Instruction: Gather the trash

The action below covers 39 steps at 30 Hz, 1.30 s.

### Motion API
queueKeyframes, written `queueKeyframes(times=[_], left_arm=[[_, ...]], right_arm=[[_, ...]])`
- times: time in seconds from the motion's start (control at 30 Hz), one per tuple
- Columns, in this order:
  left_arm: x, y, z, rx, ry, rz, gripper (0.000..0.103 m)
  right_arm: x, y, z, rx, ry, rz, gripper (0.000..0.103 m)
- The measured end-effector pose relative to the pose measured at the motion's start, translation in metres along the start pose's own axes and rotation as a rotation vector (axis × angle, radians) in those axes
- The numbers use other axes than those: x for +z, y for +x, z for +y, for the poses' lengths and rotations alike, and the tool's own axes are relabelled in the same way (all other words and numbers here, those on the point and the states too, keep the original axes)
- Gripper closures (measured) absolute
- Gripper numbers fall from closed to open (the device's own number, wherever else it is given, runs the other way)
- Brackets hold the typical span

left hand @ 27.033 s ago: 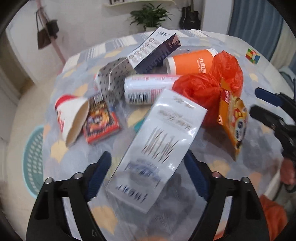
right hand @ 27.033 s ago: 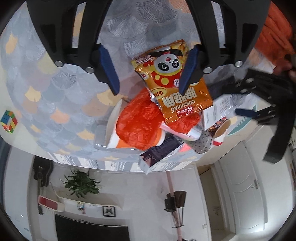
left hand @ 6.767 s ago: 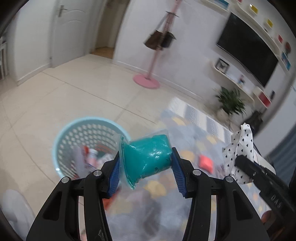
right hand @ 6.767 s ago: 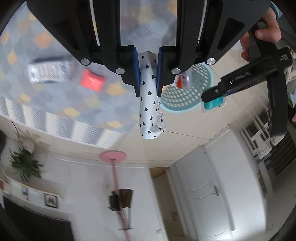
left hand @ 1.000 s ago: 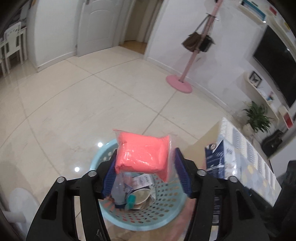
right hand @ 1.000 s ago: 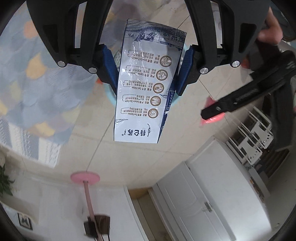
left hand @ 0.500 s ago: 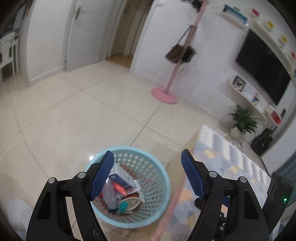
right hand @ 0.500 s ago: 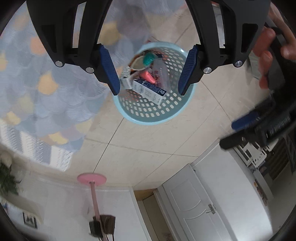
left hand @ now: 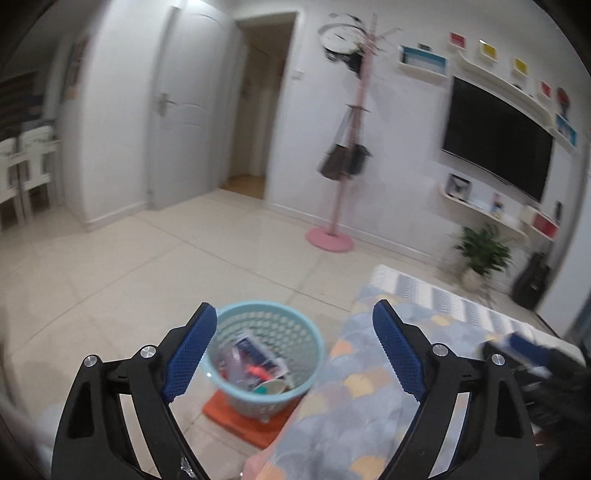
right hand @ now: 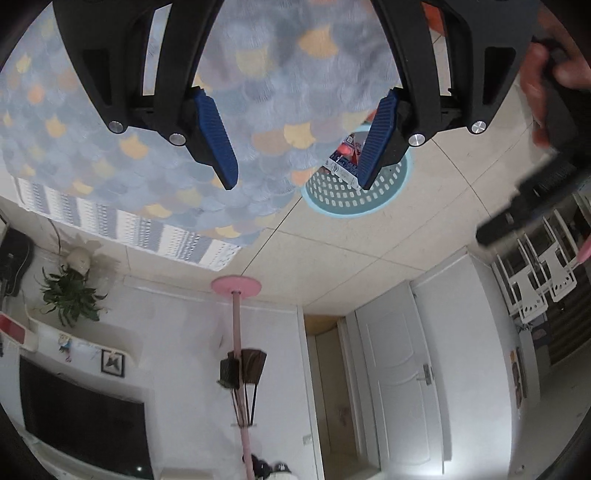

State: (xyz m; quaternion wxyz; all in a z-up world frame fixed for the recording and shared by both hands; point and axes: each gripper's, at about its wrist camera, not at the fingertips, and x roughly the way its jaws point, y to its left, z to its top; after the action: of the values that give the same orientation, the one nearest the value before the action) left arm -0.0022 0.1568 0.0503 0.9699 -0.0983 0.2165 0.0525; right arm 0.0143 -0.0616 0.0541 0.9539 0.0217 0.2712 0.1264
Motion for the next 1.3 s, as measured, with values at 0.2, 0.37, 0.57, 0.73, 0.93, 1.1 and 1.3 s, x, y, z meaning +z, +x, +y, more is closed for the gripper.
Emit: queueKeyframes(times=[0.2,0.37,0.57,0.73,0.93,1.1,1.3], left_arm=[[-0.040,-0.027,-0.015,0.171,0.020,-0.123,0.019],[-0.059,-0.024,-0.031,0.230,0.108,-0.112,0.019],[-0.063,-0.015,-0.033,0.245,0.096,-0.065,0.015],[-0.066,-0.016,-0.042,0.250,0.112,-0.073,0.014],[-0.066,-0.014,-0.050,0.257,0.125,-0.076,0.011],[-0.067,-0.013,-0.053,0.265,0.134,-0.075,0.011],[-0.064,-0.013,-0.049,0.281,0.122,-0.073,0.010]], right_arm=[[-0.035,-0.044,0.001,-0.067,-0.021,-0.153,0.030],[-0.056,-0.035,-0.011,-0.098,-0.018,-0.143,0.030],[-0.066,-0.030,-0.020,-0.069,0.008,-0.126,0.030],[-0.071,-0.032,-0.026,-0.085,0.015,-0.128,0.030],[-0.074,-0.032,-0.042,-0.088,0.066,-0.117,0.030],[-0.075,-0.029,-0.050,-0.077,0.096,-0.105,0.030],[-0.077,-0.027,-0.045,-0.094,0.069,-0.105,0.030]])
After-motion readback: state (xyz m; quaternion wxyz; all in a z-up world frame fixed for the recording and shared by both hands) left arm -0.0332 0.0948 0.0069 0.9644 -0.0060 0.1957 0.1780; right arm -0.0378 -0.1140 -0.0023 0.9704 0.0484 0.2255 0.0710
